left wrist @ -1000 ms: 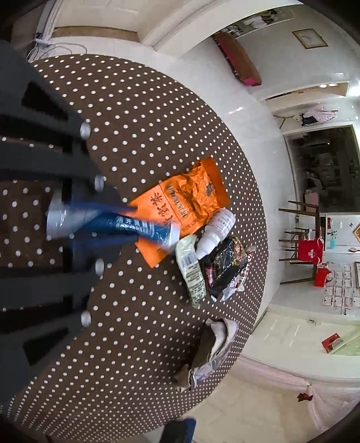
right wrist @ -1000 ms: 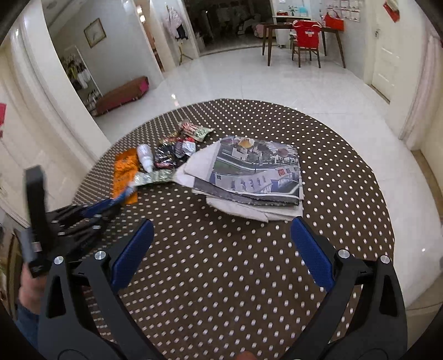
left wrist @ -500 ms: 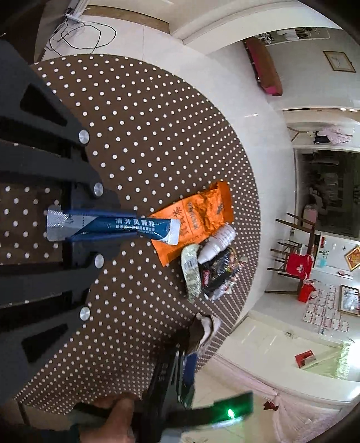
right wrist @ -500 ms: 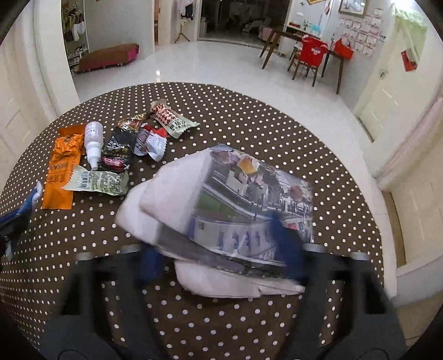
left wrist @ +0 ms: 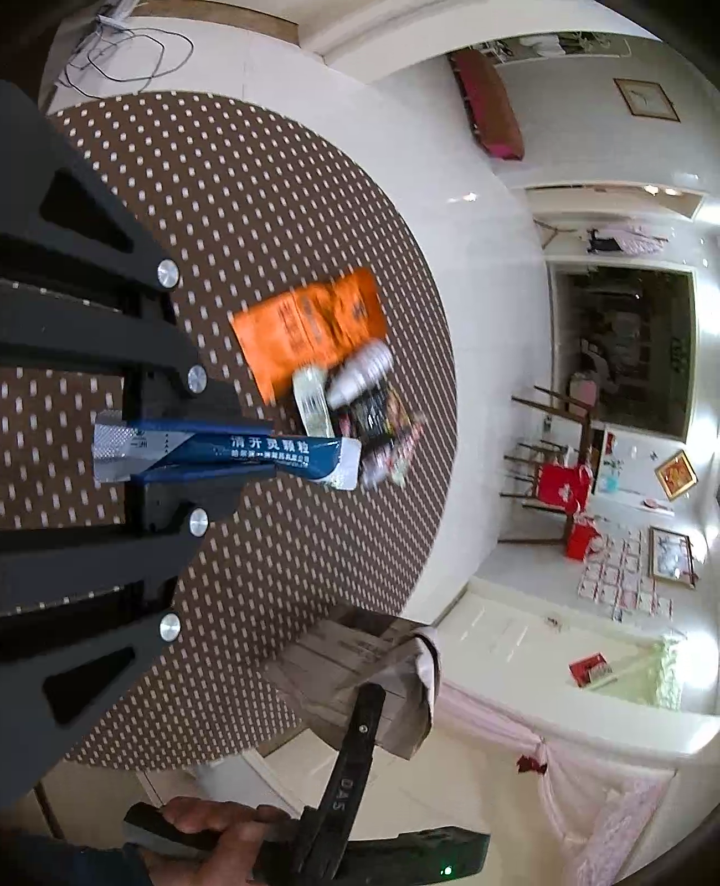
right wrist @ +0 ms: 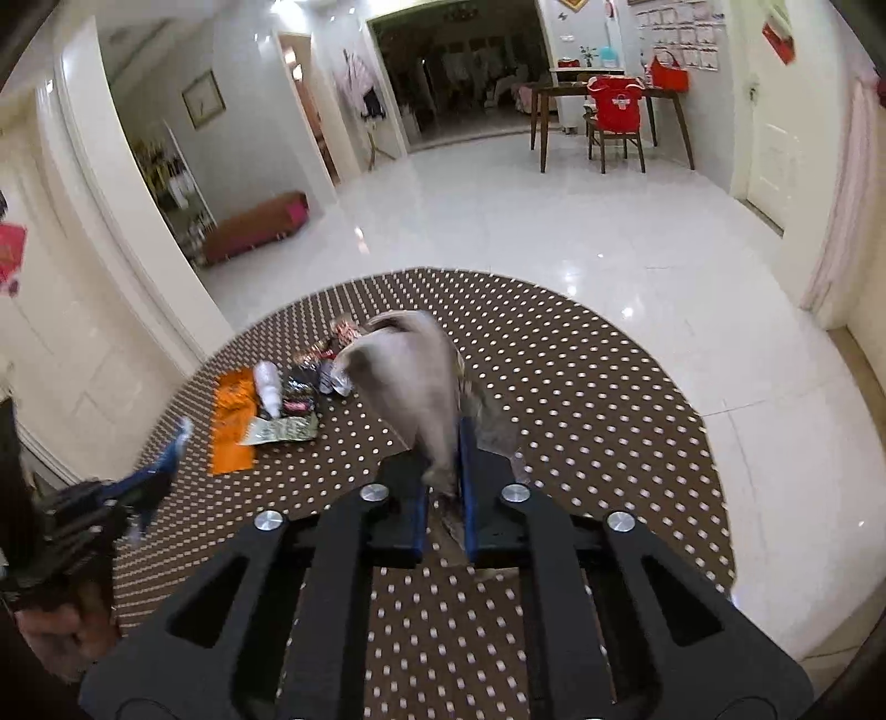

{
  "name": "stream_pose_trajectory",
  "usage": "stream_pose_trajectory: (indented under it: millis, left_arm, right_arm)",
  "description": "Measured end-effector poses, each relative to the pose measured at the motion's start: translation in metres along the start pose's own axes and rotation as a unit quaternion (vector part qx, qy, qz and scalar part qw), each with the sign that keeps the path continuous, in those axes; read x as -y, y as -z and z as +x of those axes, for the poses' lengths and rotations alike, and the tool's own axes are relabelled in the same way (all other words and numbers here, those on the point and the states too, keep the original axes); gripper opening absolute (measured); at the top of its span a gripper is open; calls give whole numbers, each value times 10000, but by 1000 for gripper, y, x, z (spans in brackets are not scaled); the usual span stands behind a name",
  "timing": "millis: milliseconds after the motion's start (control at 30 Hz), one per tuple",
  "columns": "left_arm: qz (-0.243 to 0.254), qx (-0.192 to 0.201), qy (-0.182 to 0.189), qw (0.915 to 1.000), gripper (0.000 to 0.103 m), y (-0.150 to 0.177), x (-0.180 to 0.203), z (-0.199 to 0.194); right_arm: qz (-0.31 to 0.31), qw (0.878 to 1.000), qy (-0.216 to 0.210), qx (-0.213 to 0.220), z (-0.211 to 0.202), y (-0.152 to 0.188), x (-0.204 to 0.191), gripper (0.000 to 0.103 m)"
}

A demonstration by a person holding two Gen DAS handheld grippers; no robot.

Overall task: Collect trash
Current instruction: 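Carry the tube and newspapers to the blue bin and release them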

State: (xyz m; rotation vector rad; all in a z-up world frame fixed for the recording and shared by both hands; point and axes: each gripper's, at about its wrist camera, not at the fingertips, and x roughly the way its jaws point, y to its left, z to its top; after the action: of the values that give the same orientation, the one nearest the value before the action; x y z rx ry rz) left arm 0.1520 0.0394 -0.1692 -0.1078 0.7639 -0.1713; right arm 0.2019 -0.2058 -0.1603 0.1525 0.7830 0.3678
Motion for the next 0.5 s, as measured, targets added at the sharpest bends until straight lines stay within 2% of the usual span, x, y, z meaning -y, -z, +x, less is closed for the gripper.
stream_pose_trajectory:
  millis: [200,267,400,500]
  left_arm:
    - [125,112,167,9997,10,-7,36,-4]
    - [169,125,218,9995,10,-7,47,-4]
    - [206,89,272,9994,10,-6,60,-5]
    - [194,44,280,9994,10,-3,65,-5]
  right_arm:
    - [262,9989,-297,266,-43,6,21,7]
    - [288,9987,-272,315,-51,8,27,7]
    - [302,9992,-213,170,-47,10,36,8]
    - [371,9988,-316,-61,-30,12,43,10]
